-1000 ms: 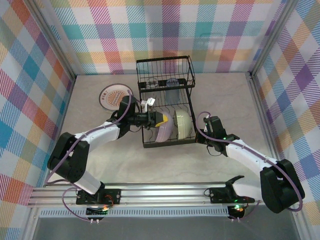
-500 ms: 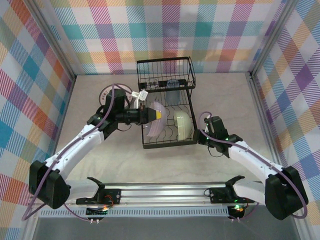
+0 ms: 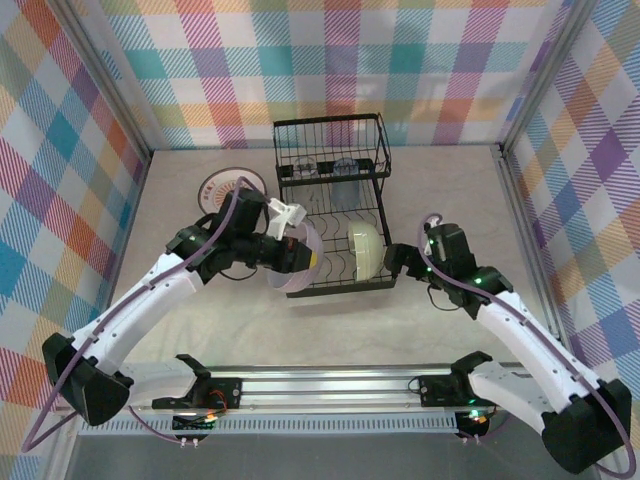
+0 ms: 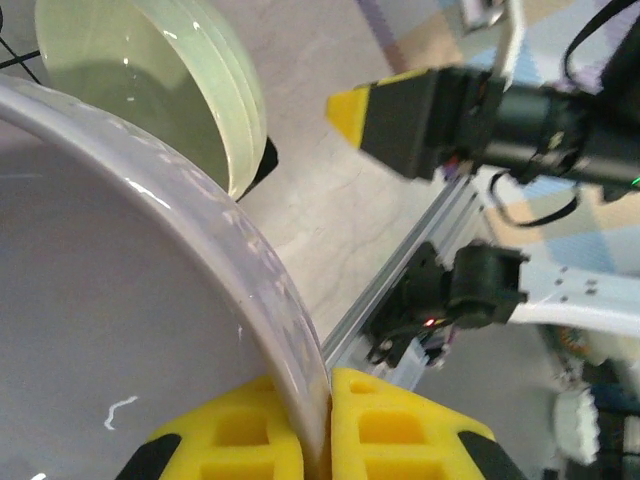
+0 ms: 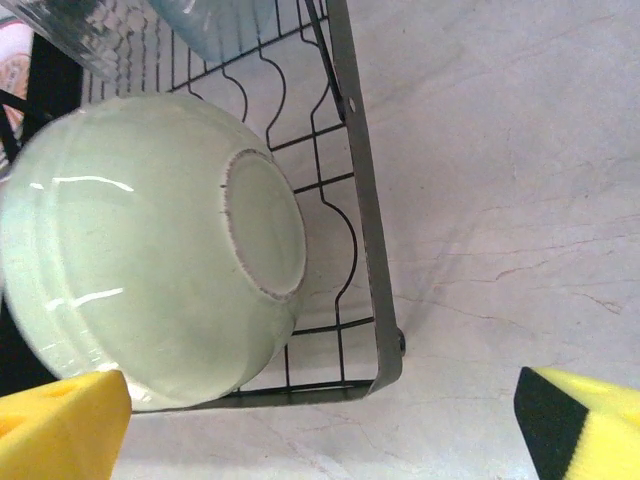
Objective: Unload the mixed dishes from the dish rack
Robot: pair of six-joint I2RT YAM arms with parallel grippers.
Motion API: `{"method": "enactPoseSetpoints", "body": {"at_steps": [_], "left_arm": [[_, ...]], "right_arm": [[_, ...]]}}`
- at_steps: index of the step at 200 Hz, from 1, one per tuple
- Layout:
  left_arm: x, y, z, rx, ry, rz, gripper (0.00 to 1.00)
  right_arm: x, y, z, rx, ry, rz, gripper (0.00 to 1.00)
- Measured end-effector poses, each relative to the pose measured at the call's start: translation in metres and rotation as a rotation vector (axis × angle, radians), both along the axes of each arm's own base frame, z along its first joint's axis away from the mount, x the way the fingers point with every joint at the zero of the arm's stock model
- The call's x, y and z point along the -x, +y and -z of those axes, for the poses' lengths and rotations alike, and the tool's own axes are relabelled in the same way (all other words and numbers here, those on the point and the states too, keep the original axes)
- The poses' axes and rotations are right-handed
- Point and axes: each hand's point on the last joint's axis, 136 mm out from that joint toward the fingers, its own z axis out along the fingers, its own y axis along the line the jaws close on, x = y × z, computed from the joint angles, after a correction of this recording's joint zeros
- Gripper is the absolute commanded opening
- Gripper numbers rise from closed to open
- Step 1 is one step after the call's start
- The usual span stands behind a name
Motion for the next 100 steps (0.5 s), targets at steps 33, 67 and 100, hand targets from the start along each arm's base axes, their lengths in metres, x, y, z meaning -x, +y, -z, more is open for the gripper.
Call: {"method": "enactPoseSetpoints", "body": {"at_steps": [33, 67, 100], "left_arm": [[0.022, -0.008, 0.003, -0.134, -0.155, 0.144, 0.0], [0.042, -0.015, 0.027, -0.31, -0.29, 0.338, 0.0], [0.057, -0.015, 0.048, -0.451, -0.444, 0.53, 0.0]], "right_arm": [[0.013, -0.004, -0.026, -0.003, -0.025, -0.023, 0.99], [0.026, -0.001, -0.048, -0.02, -0.031, -0.08, 0.99], [0.038, 0.008, -0.064, -0.048, -0.021, -0.155, 0.99]]}}
